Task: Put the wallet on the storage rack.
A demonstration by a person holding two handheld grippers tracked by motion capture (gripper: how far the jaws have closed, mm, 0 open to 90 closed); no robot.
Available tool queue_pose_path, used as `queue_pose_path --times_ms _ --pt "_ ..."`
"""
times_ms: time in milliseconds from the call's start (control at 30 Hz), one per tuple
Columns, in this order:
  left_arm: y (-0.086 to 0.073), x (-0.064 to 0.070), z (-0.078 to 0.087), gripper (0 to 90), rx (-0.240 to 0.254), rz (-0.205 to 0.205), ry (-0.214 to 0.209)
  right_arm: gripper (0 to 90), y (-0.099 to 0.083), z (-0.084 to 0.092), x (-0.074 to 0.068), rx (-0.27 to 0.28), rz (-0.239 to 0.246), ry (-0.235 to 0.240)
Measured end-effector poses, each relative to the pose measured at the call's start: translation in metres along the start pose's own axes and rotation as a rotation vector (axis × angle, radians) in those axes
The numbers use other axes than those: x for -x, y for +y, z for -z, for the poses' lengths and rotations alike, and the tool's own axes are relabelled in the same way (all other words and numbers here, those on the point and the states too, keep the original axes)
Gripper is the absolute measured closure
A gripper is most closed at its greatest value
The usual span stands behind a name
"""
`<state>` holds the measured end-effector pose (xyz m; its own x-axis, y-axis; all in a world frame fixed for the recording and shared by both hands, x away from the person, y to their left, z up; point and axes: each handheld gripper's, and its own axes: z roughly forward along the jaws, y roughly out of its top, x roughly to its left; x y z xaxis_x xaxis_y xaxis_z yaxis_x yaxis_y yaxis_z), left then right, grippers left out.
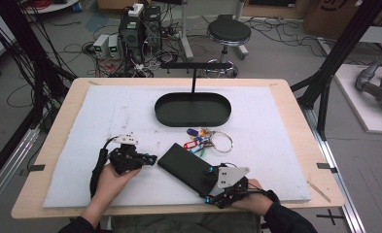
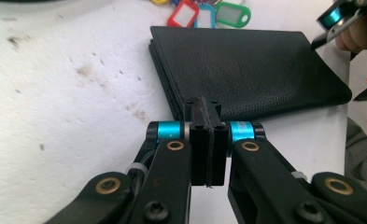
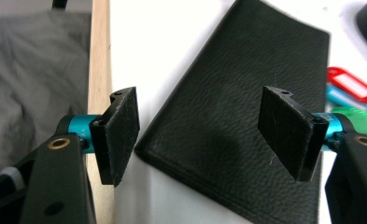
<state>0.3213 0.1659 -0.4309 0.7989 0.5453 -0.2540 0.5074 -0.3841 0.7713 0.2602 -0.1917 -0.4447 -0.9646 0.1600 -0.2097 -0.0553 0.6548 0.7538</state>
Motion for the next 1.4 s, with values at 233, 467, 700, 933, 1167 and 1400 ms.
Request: queue_pose_path --times_ms 233,467,700,933,1167,1400 --pt "-0.002 0.000 -0.002 89.7 0.019 -0.022 0.013 32.4 -0.001 -0.006 -0.006 -0.048 0.063 -0.013" --pt "-0.003 0.001 -0.005 88.8 0.017 -0.024 -0.004 54.5 -0.002 -0.003 -0.012 -0.041 0.145 -0.034" --pt "-0.001 0.001 -0.002 84.4 0.051 -0.036 -0.003 76.5 -0.004 0.008 -0.007 -0.026 0.139 -0.050" --pt "0.000 0.002 0.001 71.0 0.086 -0.074 0.001 79.3 -0.004 0.026 0.011 0.072 0.014 -0.039" --pt "0.002 0.006 -0.001 55.5 0.119 -0.161 0.023 79.5 -0.005 0.042 0.025 0.174 -0.113 -0.017" --pt "0.013 0.013 -0.013 46.3 0.157 -0.353 0.118 79.6 -0.011 0.052 0.039 0.224 -0.238 -0.012"
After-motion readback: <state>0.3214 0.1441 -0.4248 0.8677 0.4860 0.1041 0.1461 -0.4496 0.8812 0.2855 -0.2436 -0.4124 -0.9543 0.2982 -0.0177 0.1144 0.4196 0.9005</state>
